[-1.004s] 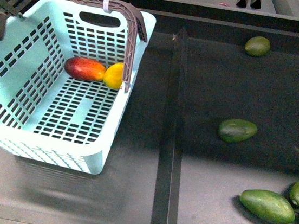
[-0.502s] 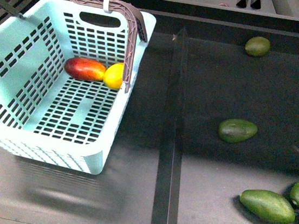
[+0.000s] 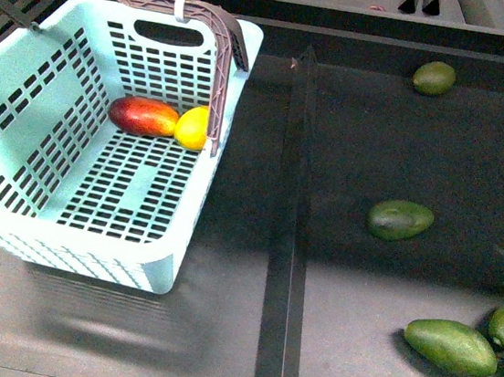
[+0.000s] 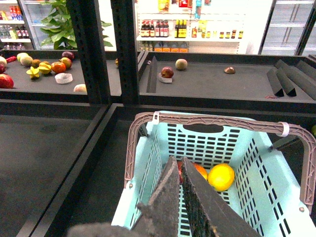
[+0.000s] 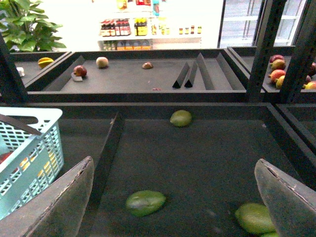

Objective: Pick lemon and mango into basket

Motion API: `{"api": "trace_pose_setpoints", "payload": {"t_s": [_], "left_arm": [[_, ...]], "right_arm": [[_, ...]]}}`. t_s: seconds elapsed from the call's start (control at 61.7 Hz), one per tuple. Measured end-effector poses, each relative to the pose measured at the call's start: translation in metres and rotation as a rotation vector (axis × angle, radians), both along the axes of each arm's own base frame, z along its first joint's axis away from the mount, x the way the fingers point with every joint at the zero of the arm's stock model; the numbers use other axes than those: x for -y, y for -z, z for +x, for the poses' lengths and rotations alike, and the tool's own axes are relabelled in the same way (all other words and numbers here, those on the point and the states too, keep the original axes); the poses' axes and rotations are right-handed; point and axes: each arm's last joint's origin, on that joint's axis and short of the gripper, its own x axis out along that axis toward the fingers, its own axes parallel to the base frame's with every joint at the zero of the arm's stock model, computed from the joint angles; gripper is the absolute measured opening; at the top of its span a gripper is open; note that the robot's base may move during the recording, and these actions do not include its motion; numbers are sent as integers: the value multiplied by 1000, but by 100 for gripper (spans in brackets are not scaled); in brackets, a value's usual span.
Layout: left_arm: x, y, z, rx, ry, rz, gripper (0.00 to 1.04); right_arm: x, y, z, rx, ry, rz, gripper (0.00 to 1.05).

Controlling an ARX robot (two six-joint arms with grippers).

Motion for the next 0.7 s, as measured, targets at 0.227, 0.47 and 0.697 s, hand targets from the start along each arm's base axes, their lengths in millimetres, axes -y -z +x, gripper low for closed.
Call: {"api": "trace_pose_setpoints", "payload": {"t_s": [0.227,0.47,0.697], "left_arm": [[0,-5,-12,14,0,0,4],[0,-7,-23,22,0,0,4],[0,-7,-30,24,0,0,4]], "right_arm": [[0,0,0,0,0,0,96],[0,0,0,0,0,0,96],[0,0,0,0,0,0,96]]}}
